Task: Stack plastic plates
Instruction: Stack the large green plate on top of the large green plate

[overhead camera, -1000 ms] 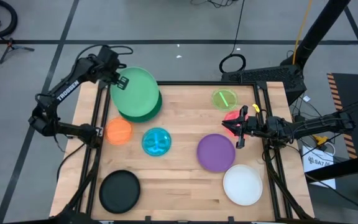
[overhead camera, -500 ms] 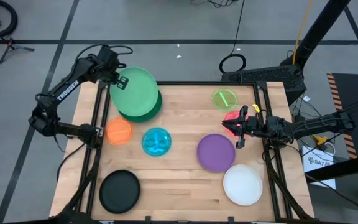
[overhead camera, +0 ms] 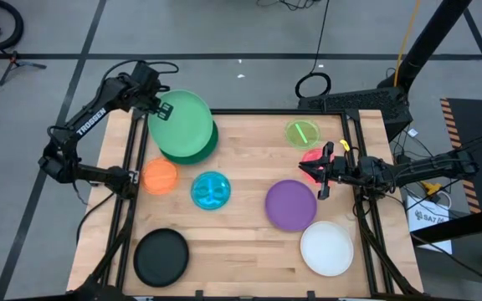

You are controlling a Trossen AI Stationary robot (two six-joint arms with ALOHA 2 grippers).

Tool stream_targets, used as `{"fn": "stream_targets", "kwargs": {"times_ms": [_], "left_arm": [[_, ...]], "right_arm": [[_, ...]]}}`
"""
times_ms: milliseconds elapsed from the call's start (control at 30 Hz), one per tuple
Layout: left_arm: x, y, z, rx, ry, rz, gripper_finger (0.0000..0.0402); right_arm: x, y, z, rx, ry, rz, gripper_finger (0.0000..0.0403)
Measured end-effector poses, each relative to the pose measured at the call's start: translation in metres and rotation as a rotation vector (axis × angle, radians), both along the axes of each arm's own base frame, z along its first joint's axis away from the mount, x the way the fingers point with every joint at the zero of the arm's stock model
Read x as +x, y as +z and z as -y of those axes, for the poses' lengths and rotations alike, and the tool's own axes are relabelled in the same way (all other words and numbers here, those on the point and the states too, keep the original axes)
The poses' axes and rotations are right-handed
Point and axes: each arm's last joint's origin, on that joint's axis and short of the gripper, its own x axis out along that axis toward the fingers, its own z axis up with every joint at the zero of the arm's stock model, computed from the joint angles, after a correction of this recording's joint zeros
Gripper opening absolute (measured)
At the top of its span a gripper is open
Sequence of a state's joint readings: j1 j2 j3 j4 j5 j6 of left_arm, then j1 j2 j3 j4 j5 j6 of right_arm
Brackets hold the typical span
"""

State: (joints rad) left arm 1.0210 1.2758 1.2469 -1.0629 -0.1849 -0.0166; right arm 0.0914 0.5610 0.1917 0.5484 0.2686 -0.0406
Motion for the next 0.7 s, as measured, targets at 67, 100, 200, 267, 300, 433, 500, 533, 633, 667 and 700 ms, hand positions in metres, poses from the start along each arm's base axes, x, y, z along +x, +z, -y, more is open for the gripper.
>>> {"fn": "stream_targets", "kwargs": {"times_ms": [67, 100, 200, 267, 300, 433, 500, 533, 633, 667, 700], "left_arm": [[-0.0001, -0.0001, 0.0002, -0.003, 0.001, -0.001, 0.0027], [-0.0001, -0.0001, 0.0002, -0.003, 0.001, -0.001, 0.0027], [-0.0001, -0.0003, 0.0002, -0.003, 0.000, -0.002, 0.0027], [-0.0001, -0.0002, 0.0003, -0.003, 0.000, -0.002, 0.0027], [0.0000, -0.0003, 0.0003, -0.004, -0.001, 0.000, 0.0027], [0.0011, -0.0004, 0.0009, -0.025, -0.022, 0.034, 0.0027], [0.0011, -0.0006, 0.0012, -0.028, -0.028, 0.031, 0.0027], [0.0010, -0.0009, 0.0016, -0.032, -0.031, 0.028, 0.0027], [0.0005, -0.0013, 0.0023, -0.041, -0.034, 0.023, 0.0029], [0.0003, -0.0016, 0.0027, -0.048, -0.036, 0.022, 0.0034], [-0.0001, -0.0020, 0.0034, -0.055, -0.040, 0.017, 0.0042]], "right_arm": [[0.0000, 0.0000, 0.0000, 0.000, 0.000, 0.000, 0.0036], [0.0000, 0.0000, 0.0000, 0.000, 0.000, 0.000, 0.0036], [0.0000, 0.0000, 0.0000, -0.001, 0.000, 0.000, 0.0036], [0.0000, 0.0000, 0.0000, -0.001, 0.000, 0.000, 0.0036], [0.0000, 0.0000, 0.0000, -0.001, 0.000, 0.000, 0.0036], [0.0000, 0.0000, 0.0000, -0.002, 0.000, 0.000, 0.0036], [0.0000, 0.0000, 0.0000, -0.002, 0.000, 0.000, 0.0036], [0.0000, 0.0000, -0.0001, -0.002, 0.000, 0.000, 0.0036], [0.0000, 0.0000, 0.0000, -0.002, 0.001, 0.000, 0.0036], [0.0000, 0.0000, -0.0001, -0.002, 0.001, 0.000, 0.0036], [0.0000, 0.0000, 0.0000, -0.002, 0.001, 0.000, 0.0036]]}}
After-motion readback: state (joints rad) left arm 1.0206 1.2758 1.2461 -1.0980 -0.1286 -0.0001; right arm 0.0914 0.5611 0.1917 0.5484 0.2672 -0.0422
